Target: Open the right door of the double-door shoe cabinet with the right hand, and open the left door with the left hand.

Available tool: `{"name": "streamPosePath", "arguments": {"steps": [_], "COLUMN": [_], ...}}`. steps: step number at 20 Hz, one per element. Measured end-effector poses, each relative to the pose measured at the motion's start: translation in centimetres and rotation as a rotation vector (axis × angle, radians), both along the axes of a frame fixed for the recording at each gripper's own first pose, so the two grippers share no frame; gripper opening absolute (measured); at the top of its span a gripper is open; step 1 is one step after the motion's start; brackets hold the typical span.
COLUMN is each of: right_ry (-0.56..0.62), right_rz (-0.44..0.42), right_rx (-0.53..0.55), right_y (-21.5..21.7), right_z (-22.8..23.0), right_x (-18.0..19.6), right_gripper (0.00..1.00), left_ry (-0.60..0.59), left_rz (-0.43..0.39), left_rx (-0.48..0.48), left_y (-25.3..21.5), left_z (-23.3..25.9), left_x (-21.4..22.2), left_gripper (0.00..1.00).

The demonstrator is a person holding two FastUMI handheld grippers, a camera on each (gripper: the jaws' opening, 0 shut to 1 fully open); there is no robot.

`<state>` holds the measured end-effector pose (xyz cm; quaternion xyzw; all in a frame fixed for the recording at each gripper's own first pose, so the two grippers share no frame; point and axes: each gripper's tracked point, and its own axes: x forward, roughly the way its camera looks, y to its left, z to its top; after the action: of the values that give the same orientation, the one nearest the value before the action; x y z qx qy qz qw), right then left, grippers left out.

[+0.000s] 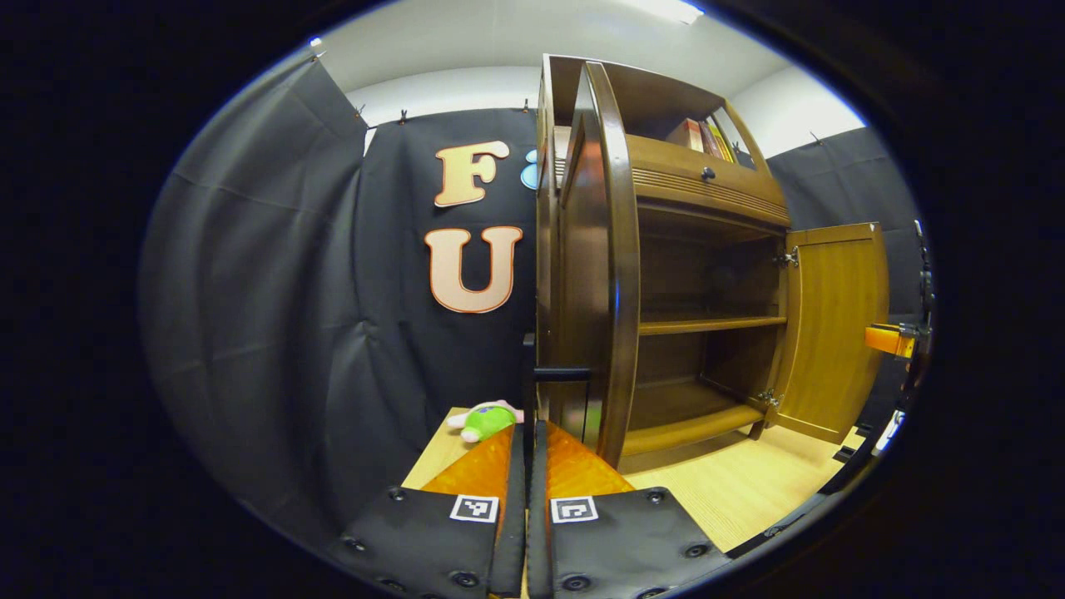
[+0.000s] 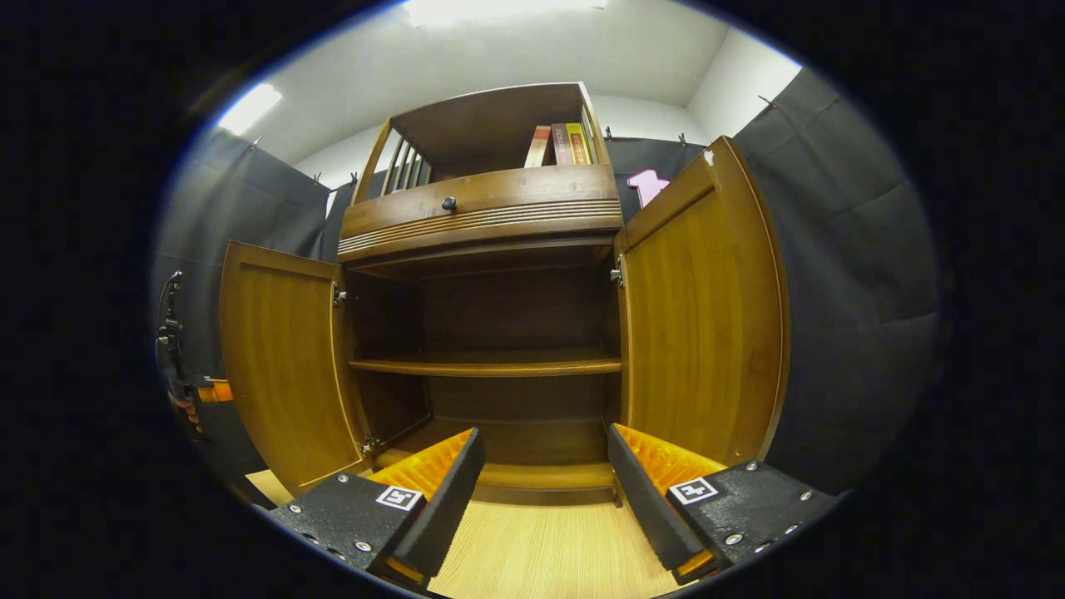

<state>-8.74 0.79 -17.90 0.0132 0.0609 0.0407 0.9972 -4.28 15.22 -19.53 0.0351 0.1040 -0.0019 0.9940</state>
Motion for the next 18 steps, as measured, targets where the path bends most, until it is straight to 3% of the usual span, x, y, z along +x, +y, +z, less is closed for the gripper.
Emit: {"name": "streamPosePath", "arguments": {"steps": [1,2,7,8,13,14,18], "right_ry": [0.002,0.004,0.007,0.005,0.004,0.006,0.010], "right_rz": [0.002,0.004,0.021,0.022,0.016,0.014,0.007], "right_rx": [0.003,0.006,0.002,-0.002,0.001,0.003,0.005], "right_y": [0.1,0.3,1.3,1.3,0.7,0.5,0.1], "right_z": [-0.1,-0.2,-0.4,-0.3,-0.3,-0.4,0.0], "right_x": [0.2,0.3,0.4,0.5,0.4,0.4,0.6], "right_gripper": [1.00,0.92,0.92,0.92,0.92,1.00,1.00], "left_ry": [-0.004,-0.004,-0.002,0.006,-0.012,-0.025,-0.050], "left_rz": [-0.002,-0.010,-0.015,-0.007,0.017,0.025,0.074], "left_rx": [-0.012,-0.025,-0.031,-0.034,-0.047,-0.043,0.009], "left_y": [0.1,0.1,0.2,0.2,-0.9,-1.4,-2.8], "left_z": [0.1,0.3,0.2,0.1,2.7,3.6,5.8], "left_x": [-0.1,-0.3,-1.3,-1.6,-4.4,-4.9,-6.4], "left_gripper": [0.09,0.09,0.08,0.04,0.07,0.08,0.08]}}
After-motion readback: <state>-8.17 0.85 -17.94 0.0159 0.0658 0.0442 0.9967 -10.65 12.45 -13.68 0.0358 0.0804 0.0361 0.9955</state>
